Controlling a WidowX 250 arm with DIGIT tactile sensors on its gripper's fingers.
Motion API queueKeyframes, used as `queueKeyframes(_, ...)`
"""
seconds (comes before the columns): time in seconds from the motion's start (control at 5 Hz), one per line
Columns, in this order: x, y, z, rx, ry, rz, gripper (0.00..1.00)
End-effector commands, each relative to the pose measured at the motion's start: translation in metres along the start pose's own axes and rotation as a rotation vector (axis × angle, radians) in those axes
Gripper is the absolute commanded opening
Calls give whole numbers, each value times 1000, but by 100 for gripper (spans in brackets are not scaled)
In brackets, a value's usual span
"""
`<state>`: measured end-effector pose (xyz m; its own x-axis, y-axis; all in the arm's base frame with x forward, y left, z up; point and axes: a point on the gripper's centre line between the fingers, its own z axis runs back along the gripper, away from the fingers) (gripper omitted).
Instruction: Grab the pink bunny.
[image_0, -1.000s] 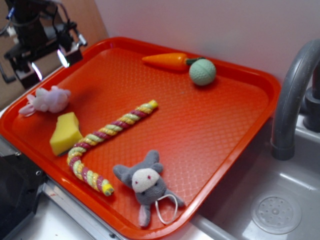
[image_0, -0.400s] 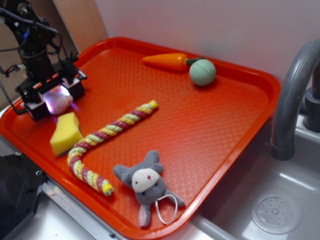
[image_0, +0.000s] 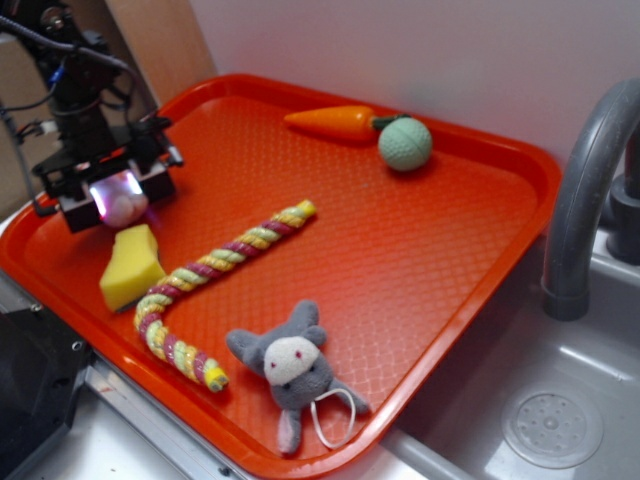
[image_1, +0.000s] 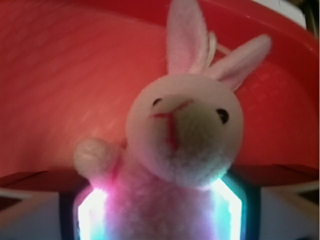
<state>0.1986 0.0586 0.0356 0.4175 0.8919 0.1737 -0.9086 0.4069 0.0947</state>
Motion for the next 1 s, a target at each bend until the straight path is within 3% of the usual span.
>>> queueKeyframes(0.0,-54,-63,124,-82,-159,-490,0)
queueKeyframes(0.2,-73,-49,181,-193,-107,-728,0)
queueKeyframes(0.4,-72,-20,213,-391,-76,-949,0)
queueKeyframes(0.6,-61,-10,215,-438,-144,-1194,0)
queueKeyframes(0.8,-48,-20,198,-383,-183,-1464,0)
